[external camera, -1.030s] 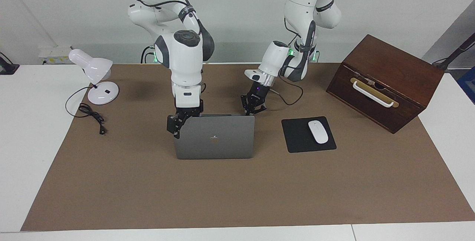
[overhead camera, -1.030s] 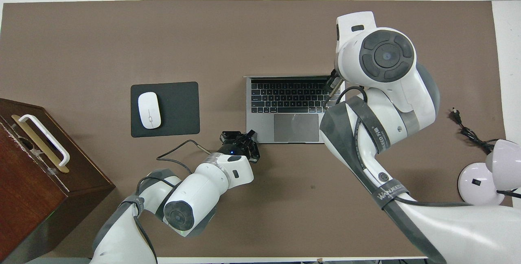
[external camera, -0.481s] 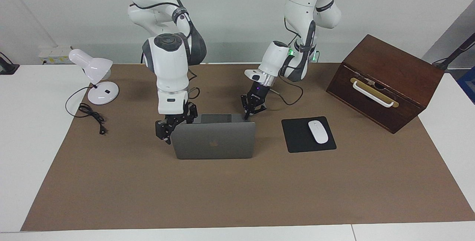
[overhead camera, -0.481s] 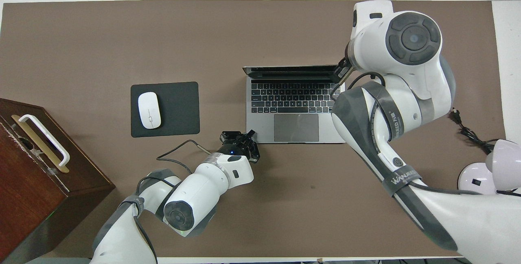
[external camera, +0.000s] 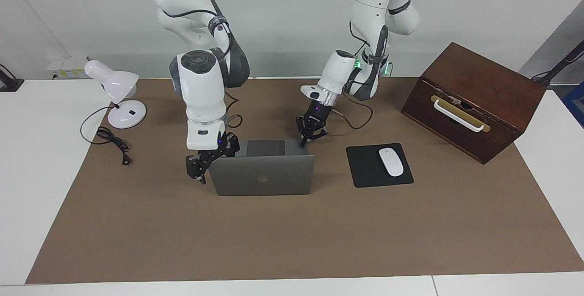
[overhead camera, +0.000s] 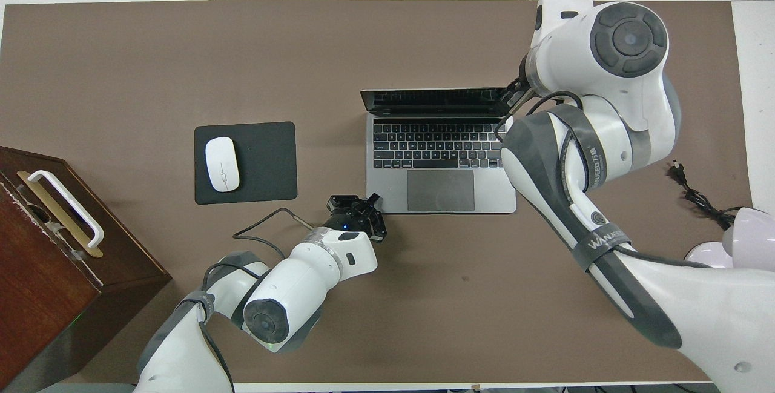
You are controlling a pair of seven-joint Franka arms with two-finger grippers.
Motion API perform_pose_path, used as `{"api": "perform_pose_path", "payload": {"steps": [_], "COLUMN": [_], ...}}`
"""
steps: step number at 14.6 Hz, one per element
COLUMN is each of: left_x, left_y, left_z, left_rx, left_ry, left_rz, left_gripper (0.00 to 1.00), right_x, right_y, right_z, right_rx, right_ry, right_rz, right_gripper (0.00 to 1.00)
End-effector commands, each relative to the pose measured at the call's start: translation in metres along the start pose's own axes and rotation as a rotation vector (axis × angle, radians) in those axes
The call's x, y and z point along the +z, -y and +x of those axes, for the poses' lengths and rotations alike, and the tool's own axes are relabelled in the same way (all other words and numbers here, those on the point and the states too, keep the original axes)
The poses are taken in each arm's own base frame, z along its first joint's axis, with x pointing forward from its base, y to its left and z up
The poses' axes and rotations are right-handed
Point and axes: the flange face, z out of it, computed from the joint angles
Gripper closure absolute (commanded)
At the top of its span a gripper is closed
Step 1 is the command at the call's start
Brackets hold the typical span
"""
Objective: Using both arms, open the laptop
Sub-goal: 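Push the lid farther open with the right gripper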
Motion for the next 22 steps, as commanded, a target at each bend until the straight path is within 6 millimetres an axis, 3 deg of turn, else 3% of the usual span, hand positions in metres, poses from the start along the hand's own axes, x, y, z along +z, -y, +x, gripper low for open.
{"api": "perform_pose_path", "payload": {"steps": [1,11,15,22], "left_x": [0.015,0.015,0.015,0.015], "left_y": [0.005,0.005,0.005,0.005], "left_z": [-0.011,-0.012,-0.013,-0.014], "left_rx": [0.022,0.022,0.022,0.022], "left_ry": [0.021,0.024,0.025,0.027], "left_rz": [0.002,0.002,0.002,0.002], "left_gripper": [1.00,1.00,1.00,1.00], "right_x": [-0.006,-0.080,-0.105,-0.121], "right_y": [-0.002,0.005,-0.002,0.000], "right_z": [0.001,-0.028,-0.060,-0.097], "right_rx": [0.011,0.046,0.182,0.354], "right_ry": [0.012,0.124,0.206,0.294], "right_rz": [0.048,0.123,0.162,0.185], "right_gripper": [0.00,0.00,0.00,0.00]}}
